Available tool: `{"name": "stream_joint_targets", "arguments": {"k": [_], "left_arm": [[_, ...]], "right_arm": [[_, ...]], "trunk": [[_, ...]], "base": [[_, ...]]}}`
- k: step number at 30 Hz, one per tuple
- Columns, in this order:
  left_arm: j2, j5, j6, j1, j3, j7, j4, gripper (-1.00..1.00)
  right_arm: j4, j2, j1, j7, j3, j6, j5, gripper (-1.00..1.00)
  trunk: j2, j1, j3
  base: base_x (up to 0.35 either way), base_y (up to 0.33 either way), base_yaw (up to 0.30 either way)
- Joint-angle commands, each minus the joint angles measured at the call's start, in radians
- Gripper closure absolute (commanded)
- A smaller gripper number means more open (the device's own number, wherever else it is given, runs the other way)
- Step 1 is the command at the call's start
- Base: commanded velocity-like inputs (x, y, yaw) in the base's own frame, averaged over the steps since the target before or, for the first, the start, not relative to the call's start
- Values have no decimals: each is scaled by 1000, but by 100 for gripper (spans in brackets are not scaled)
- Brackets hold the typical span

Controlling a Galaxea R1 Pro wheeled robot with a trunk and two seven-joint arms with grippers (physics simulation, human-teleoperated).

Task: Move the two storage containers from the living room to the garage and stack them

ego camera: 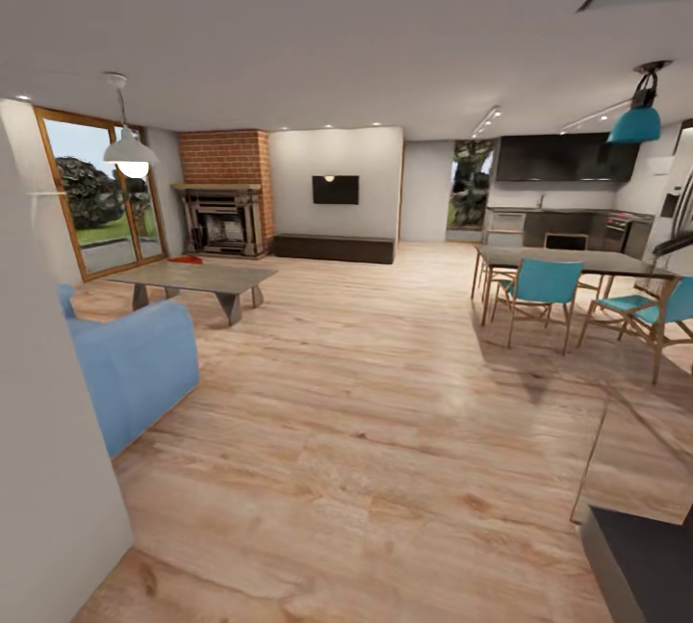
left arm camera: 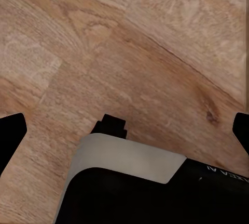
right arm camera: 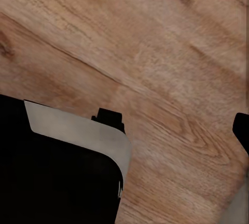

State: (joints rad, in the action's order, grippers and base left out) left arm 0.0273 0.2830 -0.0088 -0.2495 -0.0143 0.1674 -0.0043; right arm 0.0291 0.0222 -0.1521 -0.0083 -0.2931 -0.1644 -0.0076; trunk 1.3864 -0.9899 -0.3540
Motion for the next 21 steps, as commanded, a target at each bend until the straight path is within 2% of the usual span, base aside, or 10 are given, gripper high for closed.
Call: {"name": "stream_joint_targets", "arguments": {"k": [1, 21], "left_arm": [[0, 3, -1, 0, -1, 3, 0, -100], [-1, 4, 3, 0, -1, 3, 0, -100]], "right_arm": [[3, 1, -1, -1, -6, -7, 0, -100], [3, 2, -1, 1, -12, -6, 11, -100]], "trunk": [[1, -1, -1], [1, -1, -1]], "base": [[324, 1, 15], [324, 0, 1]]}}
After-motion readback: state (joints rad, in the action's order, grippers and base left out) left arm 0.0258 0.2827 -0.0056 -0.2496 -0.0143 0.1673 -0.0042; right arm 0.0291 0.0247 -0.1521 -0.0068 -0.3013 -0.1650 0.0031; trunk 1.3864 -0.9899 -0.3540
